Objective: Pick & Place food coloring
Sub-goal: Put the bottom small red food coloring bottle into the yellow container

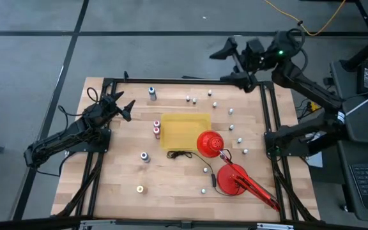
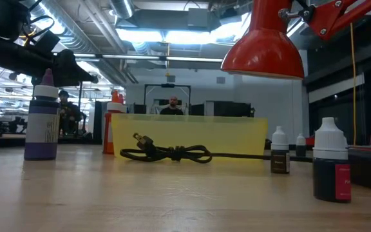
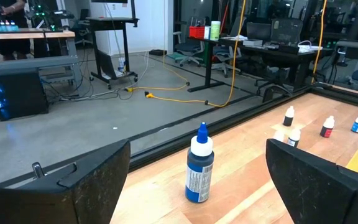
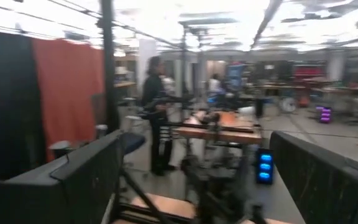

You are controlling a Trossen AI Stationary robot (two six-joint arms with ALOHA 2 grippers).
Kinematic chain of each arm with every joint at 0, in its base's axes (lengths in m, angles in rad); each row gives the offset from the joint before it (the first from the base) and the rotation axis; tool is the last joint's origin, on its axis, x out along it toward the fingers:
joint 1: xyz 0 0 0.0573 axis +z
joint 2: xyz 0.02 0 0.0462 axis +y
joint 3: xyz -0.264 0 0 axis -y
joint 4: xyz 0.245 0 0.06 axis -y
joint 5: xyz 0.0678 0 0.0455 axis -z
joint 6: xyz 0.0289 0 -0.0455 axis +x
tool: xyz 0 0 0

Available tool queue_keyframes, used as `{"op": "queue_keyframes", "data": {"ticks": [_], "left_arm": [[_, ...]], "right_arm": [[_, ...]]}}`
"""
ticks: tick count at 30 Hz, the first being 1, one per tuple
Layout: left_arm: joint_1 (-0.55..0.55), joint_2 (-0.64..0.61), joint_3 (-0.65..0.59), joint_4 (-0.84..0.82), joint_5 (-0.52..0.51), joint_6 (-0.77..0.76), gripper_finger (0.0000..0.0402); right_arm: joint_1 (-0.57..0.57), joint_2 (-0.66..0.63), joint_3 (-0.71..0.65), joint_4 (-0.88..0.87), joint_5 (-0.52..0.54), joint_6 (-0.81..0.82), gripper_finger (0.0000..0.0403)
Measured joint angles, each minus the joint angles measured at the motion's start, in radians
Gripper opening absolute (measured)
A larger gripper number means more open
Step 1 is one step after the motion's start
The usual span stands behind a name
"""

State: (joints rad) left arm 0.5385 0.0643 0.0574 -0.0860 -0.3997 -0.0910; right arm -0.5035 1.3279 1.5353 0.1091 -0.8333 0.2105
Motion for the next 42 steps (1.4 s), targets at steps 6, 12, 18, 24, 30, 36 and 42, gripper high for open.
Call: {"op": "queue_keyframes", "data": {"ticks": [6,12,18,24,30,36,42], "left_arm": [[0.000,0.000,0.000,0.000,0.000,0.000,0.0365],[0.000,0.000,0.000,0.000,0.000,0.000,0.0363],[0.000,0.000,0.000,0.000,0.000,0.000,0.0365],[0.000,0.000,0.000,0.000,0.000,0.000,0.0363],[0.000,0.000,0.000,0.000,0.000,0.000,0.0365],[0.000,0.000,0.000,0.000,0.000,0.000,0.0364],[0.000,0.000,0.000,0.000,0.000,0.000,0.0364]], "right_arm": [[0.153,0.065,0.111,-0.188,0.024,-0.061,0.0399],[0.312,0.137,0.245,-0.399,0.125,-0.182,0.0399],[0.466,0.214,0.336,-0.520,0.218,-0.221,0.0399],[0.615,0.287,0.379,-0.602,0.311,-0.250,0.0399],[0.755,0.364,0.415,-0.678,0.414,-0.273,0.0399],[0.872,0.449,0.435,-0.727,0.499,-0.267,0.0399],[0.974,0.539,0.439,-0.750,0.567,-0.220,0.0399]]}}
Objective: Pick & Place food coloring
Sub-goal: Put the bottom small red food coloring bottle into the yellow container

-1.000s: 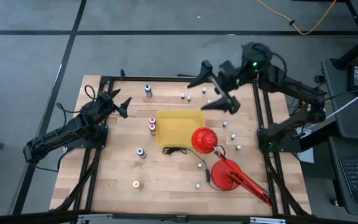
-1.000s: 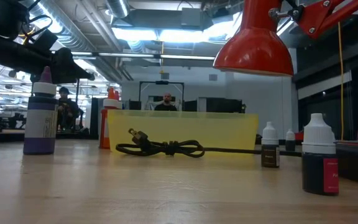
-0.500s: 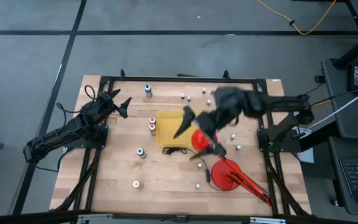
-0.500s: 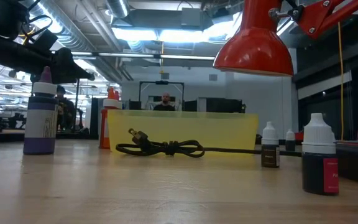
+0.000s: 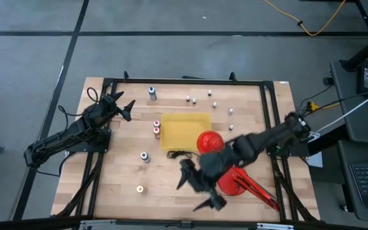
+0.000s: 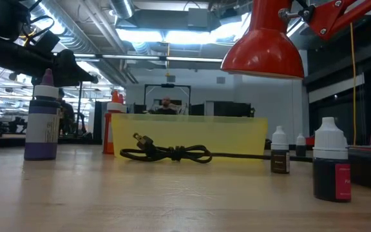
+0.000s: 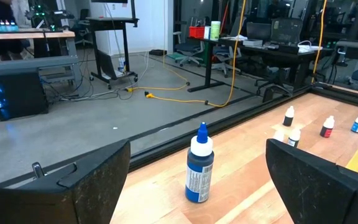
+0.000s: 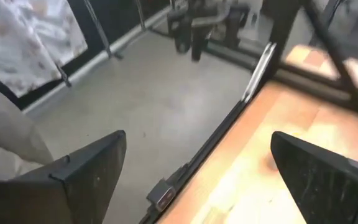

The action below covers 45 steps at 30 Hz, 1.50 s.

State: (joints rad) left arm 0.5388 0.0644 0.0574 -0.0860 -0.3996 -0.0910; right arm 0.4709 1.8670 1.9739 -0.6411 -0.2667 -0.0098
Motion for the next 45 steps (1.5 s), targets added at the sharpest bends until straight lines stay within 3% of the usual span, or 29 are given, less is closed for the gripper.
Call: {"op": "queue_keyframes", "data": {"ticks": [8,19,41,45], "left_arm": [[0.000,0.000,0.000,0.000,0.000,0.000,0.0365],[0.000,0.000,0.000,0.000,0.000,0.000,0.0365],[0.000,0.000,0.000,0.000,0.000,0.000,0.0364],[0.000,0.000,0.000,0.000,0.000,0.000,0.0364]], "right_arm": [[0.086,0.102,0.000,-0.124,0.090,0.030,0.0399],[0.116,0.195,0.000,-0.319,0.205,-0.077,0.0399],[0.115,0.376,-0.001,-0.416,0.319,-0.157,0.0399],[0.115,0.380,-0.060,-0.403,0.349,-0.157,0.0399]]}}
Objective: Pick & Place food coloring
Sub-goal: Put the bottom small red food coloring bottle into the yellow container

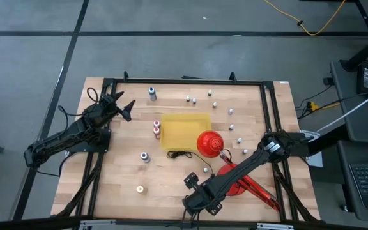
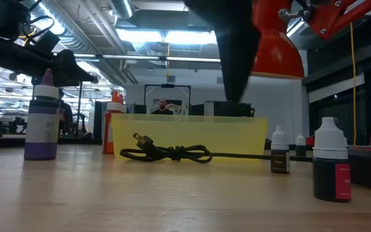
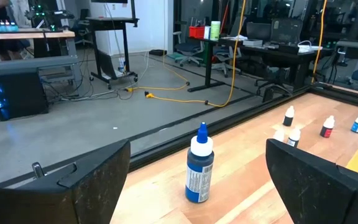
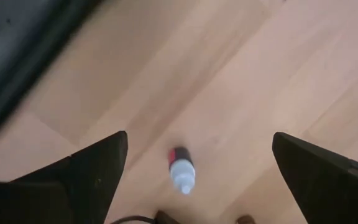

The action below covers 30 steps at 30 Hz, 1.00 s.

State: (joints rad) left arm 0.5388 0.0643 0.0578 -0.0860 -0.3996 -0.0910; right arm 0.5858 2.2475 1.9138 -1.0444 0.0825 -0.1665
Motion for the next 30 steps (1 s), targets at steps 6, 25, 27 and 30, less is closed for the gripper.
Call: {"op": "queue_keyframes", "data": {"ticks": [6,25,27,30], "left_arm": [[0.000,0.000,0.000,0.000,0.000,0.000,0.0364],[0.000,0.000,0.000,0.000,0.000,0.000,0.0365],[0.000,0.000,0.000,0.000,0.000,0.000,0.0364],[0.000,0.000,0.000,0.000,0.000,0.000,0.0363]], "right_arm": [[-0.002,0.001,-0.077,0.018,0.023,-0.015,0.0399],[-0.010,0.000,-0.123,0.023,0.023,-0.047,0.0338],[-0.010,0.000,-0.123,0.014,0.023,-0.046,0.0317],[-0.010,0.000,-0.123,0.003,0.023,-0.044,0.0290]]}}
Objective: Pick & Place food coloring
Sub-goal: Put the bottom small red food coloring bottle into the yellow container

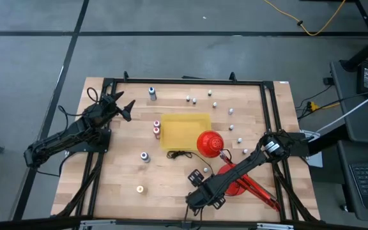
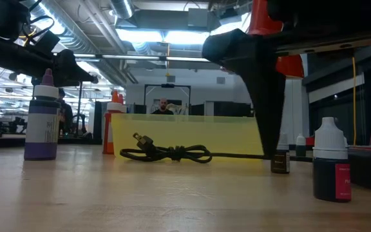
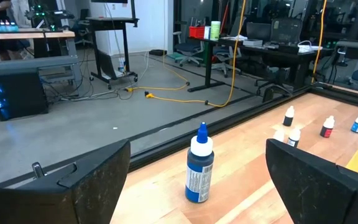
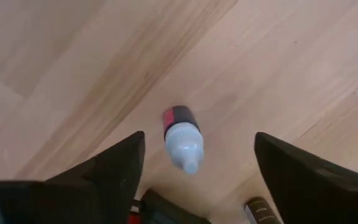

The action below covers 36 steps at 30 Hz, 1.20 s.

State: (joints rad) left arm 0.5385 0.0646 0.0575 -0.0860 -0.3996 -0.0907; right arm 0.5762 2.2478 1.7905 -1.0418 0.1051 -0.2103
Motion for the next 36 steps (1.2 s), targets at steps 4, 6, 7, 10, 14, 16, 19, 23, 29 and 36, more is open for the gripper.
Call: {"op": "queue_keyframes", "data": {"ticks": [4,6,7,10,14,16,19,23,29,36], "left_arm": [[0.000,0.000,0.000,0.000,0.000,0.000,0.0365],[0.000,0.000,0.000,0.000,0.000,0.000,0.0365],[0.000,0.000,0.000,0.000,0.000,0.000,0.0365],[0.000,0.000,0.000,0.000,0.000,0.000,0.0363],[0.000,0.000,0.000,0.000,0.000,0.000,0.0365],[0.000,0.000,0.000,0.000,0.000,0.000,0.0365],[0.000,0.000,0.000,0.000,0.000,0.000,0.0364],[0.000,0.000,0.000,0.000,0.000,0.000,0.0364],[0.000,0.000,0.000,0.000,0.000,0.000,0.0364],[0.000,0.000,0.000,0.000,0.000,0.000,0.0365]], "right_arm": [[-0.001,0.000,0.000,-0.018,0.000,0.019,0.0258],[-0.001,0.000,0.000,-0.022,0.000,0.026,0.0244],[-0.001,0.000,0.000,-0.021,0.000,0.028,0.0238],[-0.001,0.000,0.000,-0.021,-0.001,0.044,0.0224],[-0.001,0.000,0.000,-0.023,-0.025,0.054,0.0217],[-0.001,0.000,0.000,-0.025,-0.028,0.070,0.0217],[-0.001,0.000,0.000,-0.025,-0.029,0.077,0.0218],[0.003,0.000,0.000,-0.024,-0.029,0.077,0.0215],[0.009,0.000,0.010,-0.015,-0.030,0.098,0.0214],[0.012,-0.002,0.028,-0.005,-0.031,0.106,0.0213]]}}
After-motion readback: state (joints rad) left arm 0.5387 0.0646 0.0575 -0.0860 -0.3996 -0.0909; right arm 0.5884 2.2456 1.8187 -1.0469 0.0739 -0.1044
